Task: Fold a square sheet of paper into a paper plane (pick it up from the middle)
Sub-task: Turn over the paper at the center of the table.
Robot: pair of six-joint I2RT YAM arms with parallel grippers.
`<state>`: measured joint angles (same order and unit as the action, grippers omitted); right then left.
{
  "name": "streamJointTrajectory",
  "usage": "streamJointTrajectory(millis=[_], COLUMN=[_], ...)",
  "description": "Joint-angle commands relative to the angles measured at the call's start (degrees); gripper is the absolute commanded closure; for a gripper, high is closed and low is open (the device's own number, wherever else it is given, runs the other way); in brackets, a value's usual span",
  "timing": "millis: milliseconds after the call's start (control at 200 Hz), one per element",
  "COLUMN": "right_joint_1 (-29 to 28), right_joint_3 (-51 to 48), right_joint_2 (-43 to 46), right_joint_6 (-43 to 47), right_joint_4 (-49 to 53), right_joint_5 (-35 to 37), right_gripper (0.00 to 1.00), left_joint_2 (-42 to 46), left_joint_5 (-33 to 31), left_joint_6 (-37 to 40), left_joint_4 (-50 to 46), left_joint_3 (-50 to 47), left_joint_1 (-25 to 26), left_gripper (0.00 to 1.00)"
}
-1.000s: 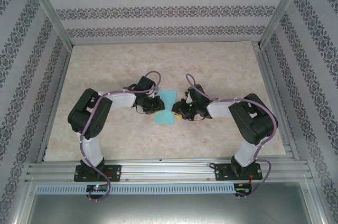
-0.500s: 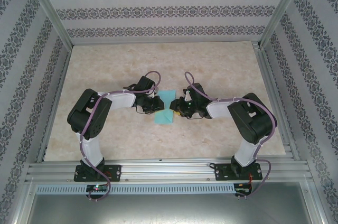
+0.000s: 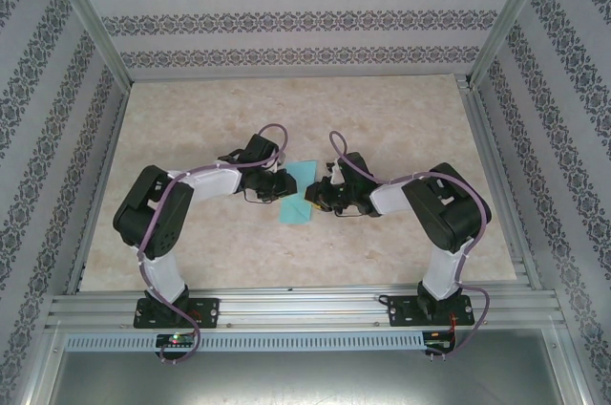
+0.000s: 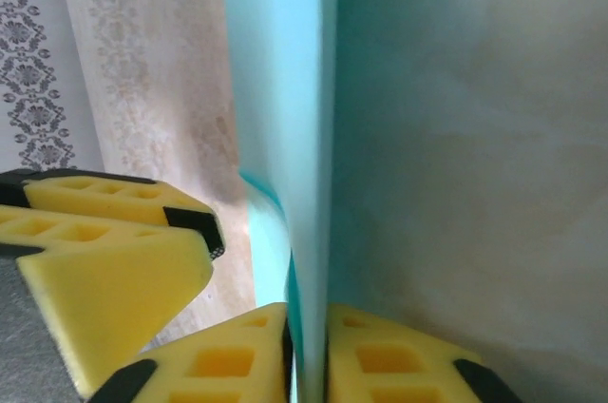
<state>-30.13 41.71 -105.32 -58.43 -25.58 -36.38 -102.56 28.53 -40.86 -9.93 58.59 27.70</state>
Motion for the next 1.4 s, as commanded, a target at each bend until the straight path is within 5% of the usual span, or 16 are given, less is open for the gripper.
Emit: streamJointTrajectory(millis=[0, 115, 235, 355, 510, 669, 944, 1179, 1284, 1399], right_joint_1=[0.2, 0.4, 0.1, -1.7, -8.4, -14.0, -20.9, -24.5, -24.9, -23.5], right_joint_3=[-0.1, 1.8, 6.2, 13.2, 25.7, 35.9, 44.8, 59.6, 60.2, 49.8], right_joint_2=[2.2, 8.1, 17.7, 26.8, 29.7, 24.3, 3.7, -16.4, -15.9, -6.0], right_joint_6=[2.3, 8.3, 18.6, 26.2, 27.7, 21.6, 17.1, 18.1, 19.5, 19.5], right_joint_4=[0.3, 10.7, 32.2, 55.7, 83.4, 100.1, 101.1, 95.8, 86.1, 68.7], right_joint_5=[-1.3, 0.7, 9.7, 28.5, 61.5, 76.0, 71.1, 56.8, 46.7, 36.8], right_gripper=[0.88, 0.90, 0.94, 0.94, 0.93, 0.94, 0.91, 0.85, 0.70, 0.52], left_joint_2=[5.4, 11.7, 19.2, 27.1, 36.3, 43.7, 52.5, 58.4, 60.2, 61.0], left_joint_5=[-3.7, -8.7, -14.8, -21.9, -30.4, -39.4, -46.4, -47.0, -46.5, -45.0], left_joint_6=[-0.7, -0.7, -1.0, -1.9, -3.0, -5.5, -5.7, -2.9, -1.9, -0.5], left_joint_4=[-1.9, -3.4, -5.5, -7.2, -8.4, -10.8, -15.9, -18.8, -20.2, -20.4], left_joint_3=[-1.8, -4.1, -7.1, -10.2, -14.0, -17.8, -21.4, -22.2, -22.2, -22.2], left_joint_1=[0.0, 0.0, -0.1, -0.8, -2.1, -3.3, -6.0, -6.8, -7.1, -7.4], left_gripper=[0.76, 0.73, 0.70, 0.67, 0.61, 0.55, 0.46, 0.45, 0.44, 0.42])
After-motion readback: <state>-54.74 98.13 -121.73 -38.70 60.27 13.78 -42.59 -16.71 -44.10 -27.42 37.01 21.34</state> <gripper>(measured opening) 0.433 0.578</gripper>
